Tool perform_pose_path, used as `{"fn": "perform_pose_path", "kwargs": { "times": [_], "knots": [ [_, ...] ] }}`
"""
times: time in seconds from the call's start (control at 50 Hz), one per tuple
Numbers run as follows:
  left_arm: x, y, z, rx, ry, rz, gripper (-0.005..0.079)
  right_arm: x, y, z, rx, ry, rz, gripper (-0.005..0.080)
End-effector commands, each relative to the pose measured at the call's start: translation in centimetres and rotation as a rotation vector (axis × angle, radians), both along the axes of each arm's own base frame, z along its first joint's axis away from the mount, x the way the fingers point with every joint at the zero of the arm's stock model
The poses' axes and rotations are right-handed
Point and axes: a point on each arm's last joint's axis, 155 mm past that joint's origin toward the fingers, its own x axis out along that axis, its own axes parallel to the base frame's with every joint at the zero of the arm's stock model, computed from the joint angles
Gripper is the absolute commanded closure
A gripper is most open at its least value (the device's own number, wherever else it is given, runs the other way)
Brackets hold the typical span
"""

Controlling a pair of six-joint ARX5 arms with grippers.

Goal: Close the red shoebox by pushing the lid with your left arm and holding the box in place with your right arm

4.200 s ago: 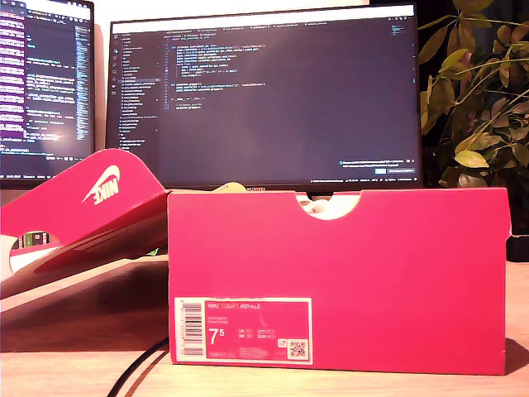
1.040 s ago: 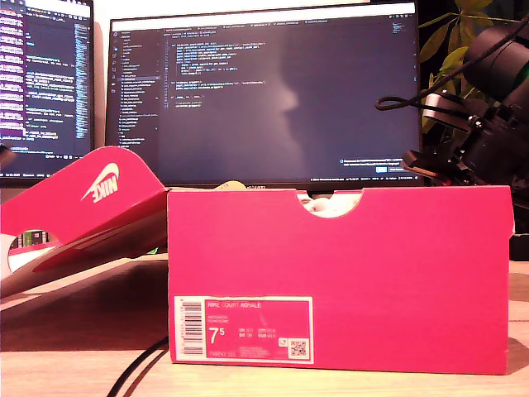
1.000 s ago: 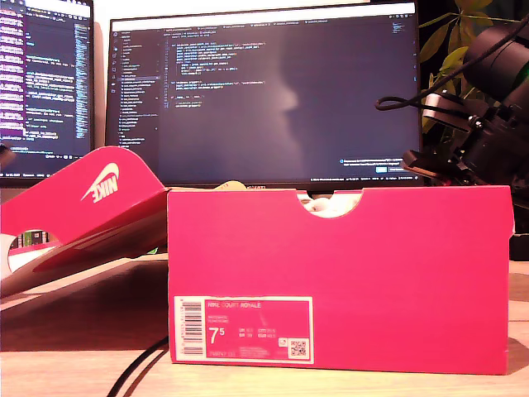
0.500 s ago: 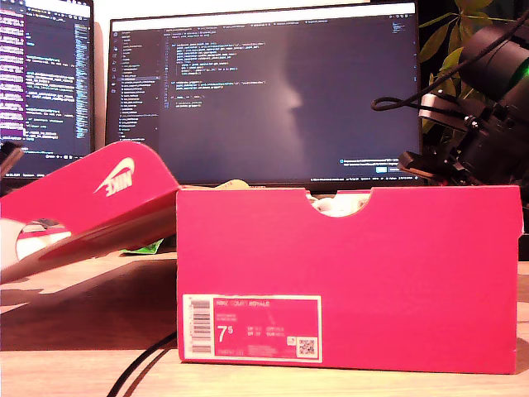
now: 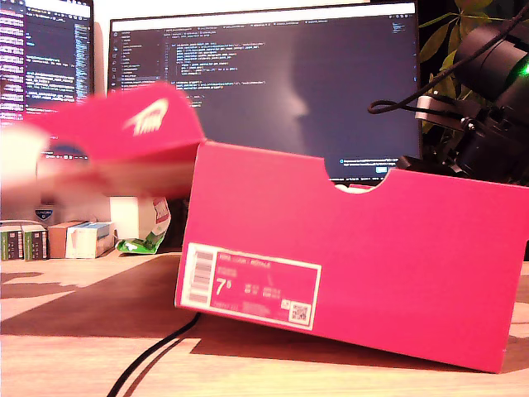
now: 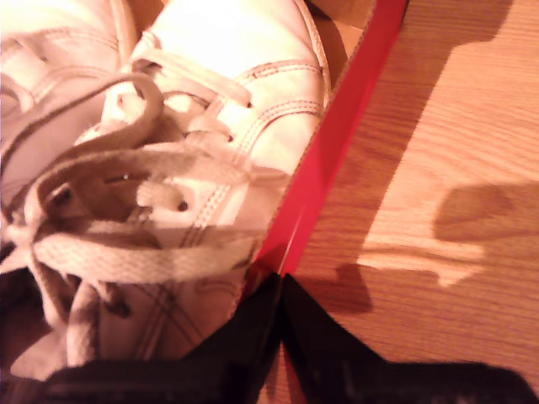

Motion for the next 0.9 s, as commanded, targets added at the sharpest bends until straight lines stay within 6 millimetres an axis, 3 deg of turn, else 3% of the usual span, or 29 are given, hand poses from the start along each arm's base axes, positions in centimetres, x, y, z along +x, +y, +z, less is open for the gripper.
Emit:
{"fn": "perform_pose_path", "kwargs": {
  "times": [0.0,0.2,0.38,0.88],
  "knots": [
    [-0.5,-1.4,3.1,-0.017,-0.09,-0.056,0.0762,-0.8,3.3,0.6,0.033,-0.005,0.11,0.0764],
    [-1.1,-1.6,6.6,-0.001,-0.164,-0.065,0.0762,-0.8,3.4,0.7,0.031,-0.014,0.119,0.0764],
    [-1.8,-2.7,7.4,-0.004,-0.182,-0.095,0.0762,-1.0,4.0,0.8,0.055,-0.008,0.139,0.0764],
    [-4.4,-10.2,8.9,-0.085,-0.201,-0.29,0.0762,-2.3,6.9,1.1,0.076,-0.015,0.223,0.0764]
  ]
}}
